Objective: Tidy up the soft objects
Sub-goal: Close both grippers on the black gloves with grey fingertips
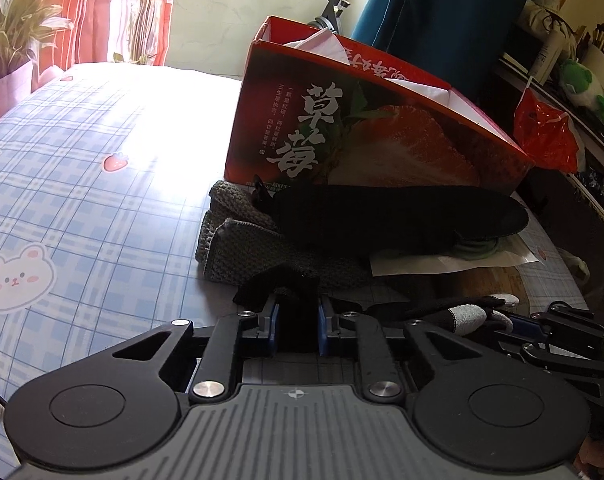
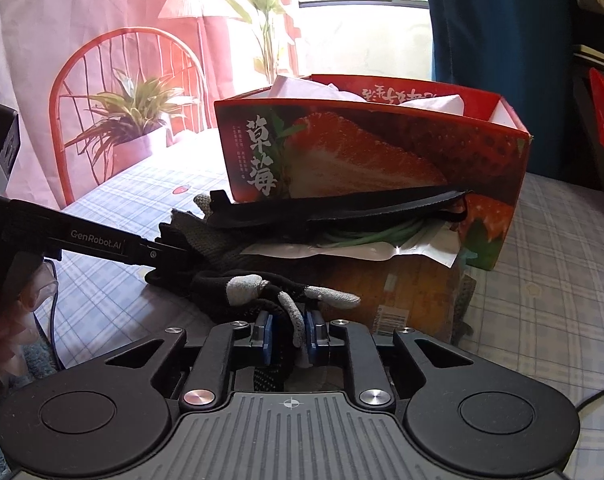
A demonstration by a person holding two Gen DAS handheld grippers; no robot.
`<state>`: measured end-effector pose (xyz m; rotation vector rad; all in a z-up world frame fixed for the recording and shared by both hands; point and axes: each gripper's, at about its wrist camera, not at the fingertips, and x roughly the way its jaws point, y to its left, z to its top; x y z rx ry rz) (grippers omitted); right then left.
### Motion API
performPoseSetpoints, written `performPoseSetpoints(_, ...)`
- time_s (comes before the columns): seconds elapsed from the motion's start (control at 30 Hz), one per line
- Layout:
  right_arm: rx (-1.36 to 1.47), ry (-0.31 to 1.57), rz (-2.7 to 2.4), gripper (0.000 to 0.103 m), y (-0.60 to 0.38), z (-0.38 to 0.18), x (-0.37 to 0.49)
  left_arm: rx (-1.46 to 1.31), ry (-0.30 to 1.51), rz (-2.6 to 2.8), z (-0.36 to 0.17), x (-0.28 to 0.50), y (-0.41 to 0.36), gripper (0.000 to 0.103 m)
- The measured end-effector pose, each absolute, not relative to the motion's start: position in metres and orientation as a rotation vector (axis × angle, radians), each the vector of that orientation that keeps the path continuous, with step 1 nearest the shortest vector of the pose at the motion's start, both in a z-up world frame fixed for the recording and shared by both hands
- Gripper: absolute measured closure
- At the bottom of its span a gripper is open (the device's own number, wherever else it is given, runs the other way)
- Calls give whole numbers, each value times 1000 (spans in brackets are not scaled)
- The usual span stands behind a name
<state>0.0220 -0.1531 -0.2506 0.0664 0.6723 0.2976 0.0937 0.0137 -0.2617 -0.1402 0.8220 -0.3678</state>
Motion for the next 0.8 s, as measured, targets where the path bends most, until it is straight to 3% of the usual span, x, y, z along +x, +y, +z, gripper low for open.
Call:
performPoseSetpoints(0.37,-4,666,338,86,-142,-248,18,-152,833,-369,-269,96,15,82)
performPoseSetpoints(0.5,13,675,328,92,-145,-250,20,-154,832,-371,-269,95,14,82)
performPoseSetpoints(0.8,34,662,339,94,-148,-250,19,-149,810,-372,-265,90,16,86)
